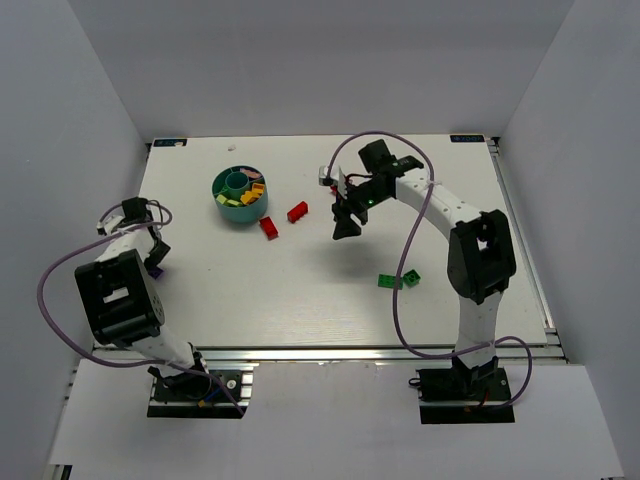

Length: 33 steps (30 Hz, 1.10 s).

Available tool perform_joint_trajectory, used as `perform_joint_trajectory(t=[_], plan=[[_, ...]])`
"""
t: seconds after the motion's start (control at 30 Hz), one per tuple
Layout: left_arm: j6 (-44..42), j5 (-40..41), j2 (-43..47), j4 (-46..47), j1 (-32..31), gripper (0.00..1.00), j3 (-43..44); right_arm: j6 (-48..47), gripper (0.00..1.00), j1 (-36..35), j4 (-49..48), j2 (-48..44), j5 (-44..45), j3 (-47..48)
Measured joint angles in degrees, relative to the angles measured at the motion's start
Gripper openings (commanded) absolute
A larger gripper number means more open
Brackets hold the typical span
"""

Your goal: Sort the legos into containers by color

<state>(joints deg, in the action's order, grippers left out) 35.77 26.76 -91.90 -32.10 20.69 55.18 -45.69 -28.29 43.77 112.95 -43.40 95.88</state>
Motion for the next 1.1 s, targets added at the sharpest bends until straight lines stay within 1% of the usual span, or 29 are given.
perform_joint_trajectory(t=[0.2, 0.27, 0.3, 0.37, 0.43, 0.47, 0.53, 0.57, 0.67, 0.7, 0.73, 0.83, 0.87, 0.93, 0.97, 1.0, 1.1], plan=[[-1.51, 0.00, -4.00, 4.59, 0.00, 0.69, -0.04, 0.24, 0.67, -0.52, 2.23, 1.53, 0.28, 2.69], [-1.86, -0.04, -4.76, 5.81, 0.15, 0.62, -0.04, 0.31, 0.67, -0.72, 2.82, 1.53, 0.44, 2.82], [-1.99, -0.07, -4.98, 6.29, 0.24, 0.62, -0.04, 0.33, 0.67, -0.72, 2.84, 1.53, 0.44, 2.82], [-2.19, -0.26, -5.62, 7.34, 0.66, 0.53, -0.07, 0.48, 0.67, -0.87, 2.86, 1.53, 0.61, 2.89], [-2.19, -0.46, -6.05, 7.98, 1.09, 0.48, -0.15, 0.52, 0.67, -1.01, 2.89, 1.53, 0.87, 3.02], [-2.21, -0.57, -6.14, 8.39, 1.29, 0.42, -0.28, 0.59, 0.67, -1.05, 2.86, 1.53, 0.92, 3.10], [-1.92, -0.90, -6.03, 8.90, 1.38, 0.34, -0.39, 0.70, 0.67, -1.05, 2.86, 1.53, 1.14, 3.28], [-1.84, -1.16, -5.97, 9.01, 1.38, 0.28, -0.46, 0.72, 0.67, -1.09, 2.84, 1.53, 1.25, 3.39], [-0.68, -3.41, -5.07, 9.29, 1.53, 0.15, -1.07, 0.92, 0.67, -1.11, 2.84, 1.53, 1.31, 3.48], [0.11, -4.85, -4.44, 9.03, 1.60, 0.12, -1.27, 1.09, 0.66, -1.16, 2.82, 1.53, 1.44, 3.48], [0.87, -6.43, -3.72, 8.74, 1.62, 0.12, -1.38, 1.33, 0.66, -1.16, 2.80, 1.53, 1.64, 3.48], [4.26, -12.55, -0.24, 8.57, 1.49, 0.07, -1.40, 2.58, 0.50, -1.36, 2.14, 1.53, 2.67, 3.48], [5.64, -14.58, 1.38, 8.57, 1.20, 0.07, -1.36, 3.41, 0.38, -1.36, 1.49, 1.53, 3.23, 3.48], [8.52, -18.18, 4.28, 8.41, -0.04, 0.06, -0.57, 4.96, 0.22, -1.36, 0.11, 1.51, 4.42, 3.50], [10.03, -20.04, 5.46, 8.41, -1.07, 0.06, 0.44, 5.77, 0.06, -1.36, -0.57, 1.51, 5.05, 3.56], [11.58, -21.66, 6.21, 8.48, -2.27, 0.05, 1.70, 6.78, 0.01, -1.36, -1.22, 1.49, 5.81, 3.65], [15.78, -26.08, 6.73, 9.40, -6.32, 0.05, 6.25, 9.01, 0.00, -1.36, -2.95, 1.03, 7.56, 3.72]])
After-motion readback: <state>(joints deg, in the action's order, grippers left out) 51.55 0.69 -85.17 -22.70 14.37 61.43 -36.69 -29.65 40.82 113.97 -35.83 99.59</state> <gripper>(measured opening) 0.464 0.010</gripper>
